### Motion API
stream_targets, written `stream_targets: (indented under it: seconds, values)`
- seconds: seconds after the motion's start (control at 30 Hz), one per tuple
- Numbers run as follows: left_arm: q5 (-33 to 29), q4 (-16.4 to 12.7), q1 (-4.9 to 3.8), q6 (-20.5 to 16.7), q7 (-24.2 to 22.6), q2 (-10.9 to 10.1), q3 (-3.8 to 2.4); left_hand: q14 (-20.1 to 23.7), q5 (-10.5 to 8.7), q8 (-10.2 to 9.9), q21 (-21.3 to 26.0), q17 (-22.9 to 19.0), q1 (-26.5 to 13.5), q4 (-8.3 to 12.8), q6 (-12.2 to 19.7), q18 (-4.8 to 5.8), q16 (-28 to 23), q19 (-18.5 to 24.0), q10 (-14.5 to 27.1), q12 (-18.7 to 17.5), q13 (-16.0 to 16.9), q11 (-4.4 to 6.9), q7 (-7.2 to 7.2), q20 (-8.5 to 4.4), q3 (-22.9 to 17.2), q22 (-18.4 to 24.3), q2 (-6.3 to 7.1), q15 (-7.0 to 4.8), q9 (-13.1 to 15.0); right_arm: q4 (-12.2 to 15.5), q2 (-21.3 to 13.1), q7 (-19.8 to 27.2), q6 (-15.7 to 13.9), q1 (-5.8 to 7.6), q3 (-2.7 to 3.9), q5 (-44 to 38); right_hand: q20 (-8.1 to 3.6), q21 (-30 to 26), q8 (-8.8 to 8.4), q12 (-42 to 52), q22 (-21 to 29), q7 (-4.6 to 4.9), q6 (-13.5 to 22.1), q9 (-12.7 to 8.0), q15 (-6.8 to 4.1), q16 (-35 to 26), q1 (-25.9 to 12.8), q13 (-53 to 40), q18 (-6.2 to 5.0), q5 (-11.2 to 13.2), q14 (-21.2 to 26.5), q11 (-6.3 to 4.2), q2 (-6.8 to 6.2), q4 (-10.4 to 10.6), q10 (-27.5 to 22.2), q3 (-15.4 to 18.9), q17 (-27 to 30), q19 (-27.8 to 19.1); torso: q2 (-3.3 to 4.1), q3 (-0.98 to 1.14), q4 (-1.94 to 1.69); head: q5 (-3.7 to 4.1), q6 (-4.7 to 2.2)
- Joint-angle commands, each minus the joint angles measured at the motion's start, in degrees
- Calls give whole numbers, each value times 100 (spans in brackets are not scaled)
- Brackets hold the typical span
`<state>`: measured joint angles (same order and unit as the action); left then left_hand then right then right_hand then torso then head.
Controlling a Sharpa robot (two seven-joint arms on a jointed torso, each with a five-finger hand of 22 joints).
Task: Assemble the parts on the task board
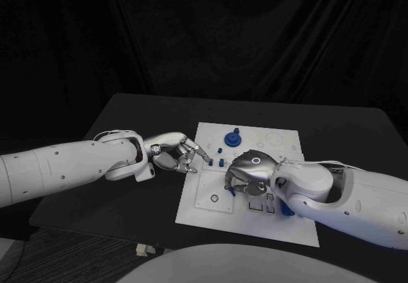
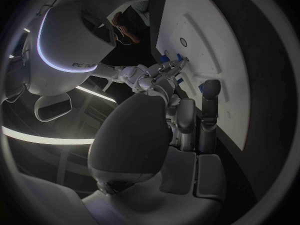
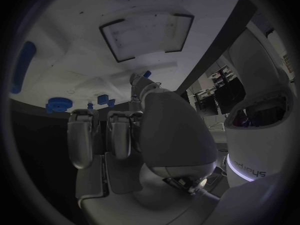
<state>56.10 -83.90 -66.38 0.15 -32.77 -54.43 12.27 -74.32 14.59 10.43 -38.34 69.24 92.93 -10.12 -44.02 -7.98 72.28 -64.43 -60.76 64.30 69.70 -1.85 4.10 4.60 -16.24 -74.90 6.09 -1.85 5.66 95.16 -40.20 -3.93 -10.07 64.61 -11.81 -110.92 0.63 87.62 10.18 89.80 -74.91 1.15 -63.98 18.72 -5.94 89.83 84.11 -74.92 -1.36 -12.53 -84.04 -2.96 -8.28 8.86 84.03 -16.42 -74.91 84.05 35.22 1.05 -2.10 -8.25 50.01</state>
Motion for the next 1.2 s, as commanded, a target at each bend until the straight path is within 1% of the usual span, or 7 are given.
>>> stream_targets:
  seconds: [0.03, 0.3, 0.77, 0.97, 1.03, 1.1, 1.2]
  values:
    - [-51, -4, 6, 65, -70, 17, -3, 16, 28, 38, -6, -2, -8, 6, 14, -78, 7, 30, -28, -10, -178, 1, 9, 3, -41, -352, -37, 18, 8, 45, -34, -157, -147, 38, 3, -49, -17, -28, 9, 20, -1415, -22, 5, 22, -18, 17, -70, -1508, 64, 25, -596, 2, -6, 13, 597, 45, -1509, 431, 4, 1, -5, -2, -1]
    - [-51, -1, 7, 104, -38, 22, -3, 17, 51, 50, -15, -1, -20, -1, 1, -77, 9, 34, -71, 22, -153, 5, 30, 5, -56, -353, -46, 20, 12, 70, -80, -262, -348, 71, 3, -49, -18, -35, 35, 20, -1412, -38, -7, 84, -23, 17, -144, -1508, 62, 25, -596, -7, 13, 66, 597, 70, -1509, 427, 5, 1, -4, -5, -1]
    - [-51, 12, 7, 163, 8, 37, -3, 22, 69, 123, -25, -2, -54, -11, -120, -78, 12, 54, -118, 54, -131, 7, 131, 8, -97, -351, -46, 24, 37, 64, -125, -402, -1082, 77, 3, -64, -31, -57, 169, 20, -1405, -47, -139, 289, -38, 17, -195, -1508, 56, -103, -596, -25, 66, 76, 597, 85, -1509, 415, 8, -1, -6, -14, -1]
    - [-51, 16, 7, 177, 13, 40, -3, 22, 69, 124, -28, -2, -53, -10, -123, -78, 12, 53, -114, 51, -134, 6, 132, 8, -98, -351, -45, 24, 37, 46, -146, -321, -947, 77, 3, -83, -33, -64, 171, 20, -1402, -41, -111, 336, -39, 17, -200, -1508, 54, -120, -596, -22, 43, 61, 597, 96, -1509, 410, 2, 0, -2, -32, -1]
    - [-51, 16, 7, 181, 14, 39, -3, 22, 69, 124, -28, -2, -53, -10, -123, -78, 12, 53, -114, 51, -134, 6, 132, 8, -98, -351, -45, 24, 37, 45, -156, -274, -819, 77, 3, -86, -21, -88, -234, 20, -1395, 5, 528, 177, -20, 17, -179, -1508, 49, -30, -596, 12, -50, 72, 597, 57, -1509, 396, 2, 0, -1, -32, -1]
    - [-51, 16, 7, 184, 15, 40, -3, 23, 71, 124, -25, -3, -52, -8, -122, -78, 11, 55, -120, 55, -130, 6, 133, 8, -101, -350, -43, 25, 37, 51, -164, -230, -730, 76, 3, -89, -20, -99, -532, 20, -1391, -119, 961, -3, -30, 17, -96, -1508, 45, -39, -596, -36, -127, 53, 597, -13, -1509, 388, 3, 0, -2, -35, -1]
    - [-51, 18, 7, 190, 16, 44, -3, 23, 71, 124, -25, -3, -52, -8, -122, -78, 11, 55, -120, 55, -130, 6, 133, 8, -101, -350, -43, 25, 37, 76, -180, -143, -605, 76, 3, -168, -39, -101, -643, 20, -1390, -178, 1127, -126, -52, 17, -60, -1508, 45, -45, -596, -68, -184, 53, 597, -50, -1509, 387, 3, 0, -3, -37, -1]
